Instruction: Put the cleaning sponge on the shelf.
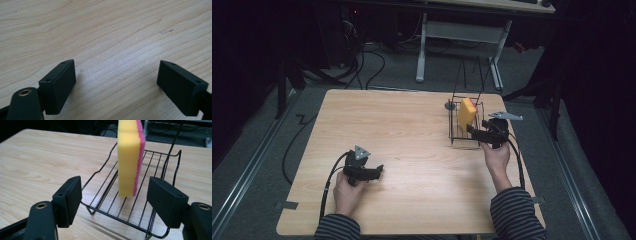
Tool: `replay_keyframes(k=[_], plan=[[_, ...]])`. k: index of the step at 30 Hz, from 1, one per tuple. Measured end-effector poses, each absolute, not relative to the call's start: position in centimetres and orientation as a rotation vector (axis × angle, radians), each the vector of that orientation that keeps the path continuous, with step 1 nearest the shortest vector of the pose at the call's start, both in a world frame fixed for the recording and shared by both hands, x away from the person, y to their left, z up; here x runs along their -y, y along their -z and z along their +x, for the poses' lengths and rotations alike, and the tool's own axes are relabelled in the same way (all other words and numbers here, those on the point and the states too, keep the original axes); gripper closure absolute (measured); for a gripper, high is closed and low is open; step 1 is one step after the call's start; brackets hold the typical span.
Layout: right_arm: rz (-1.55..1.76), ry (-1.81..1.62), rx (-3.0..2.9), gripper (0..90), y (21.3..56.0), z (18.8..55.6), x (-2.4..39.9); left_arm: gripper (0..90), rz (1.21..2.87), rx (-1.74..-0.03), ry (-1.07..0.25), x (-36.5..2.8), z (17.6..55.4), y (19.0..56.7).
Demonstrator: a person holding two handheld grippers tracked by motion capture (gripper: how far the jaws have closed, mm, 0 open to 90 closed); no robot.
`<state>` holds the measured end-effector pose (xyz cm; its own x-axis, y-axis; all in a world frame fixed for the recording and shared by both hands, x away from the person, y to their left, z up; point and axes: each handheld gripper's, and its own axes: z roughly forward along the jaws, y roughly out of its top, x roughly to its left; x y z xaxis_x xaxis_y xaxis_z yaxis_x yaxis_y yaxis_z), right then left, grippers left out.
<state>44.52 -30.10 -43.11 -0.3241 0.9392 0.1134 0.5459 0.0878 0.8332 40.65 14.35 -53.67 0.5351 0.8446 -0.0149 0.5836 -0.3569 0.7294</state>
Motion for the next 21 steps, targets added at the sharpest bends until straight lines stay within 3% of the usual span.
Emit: replay_keyframes(k=[21], plan=[[1.379, -1.238, -1.885, 34.3, 40.7, 40.5, 30.4, 16.1, 2.078, -1.151, -0.481, -14.4, 40.7, 53.7]])
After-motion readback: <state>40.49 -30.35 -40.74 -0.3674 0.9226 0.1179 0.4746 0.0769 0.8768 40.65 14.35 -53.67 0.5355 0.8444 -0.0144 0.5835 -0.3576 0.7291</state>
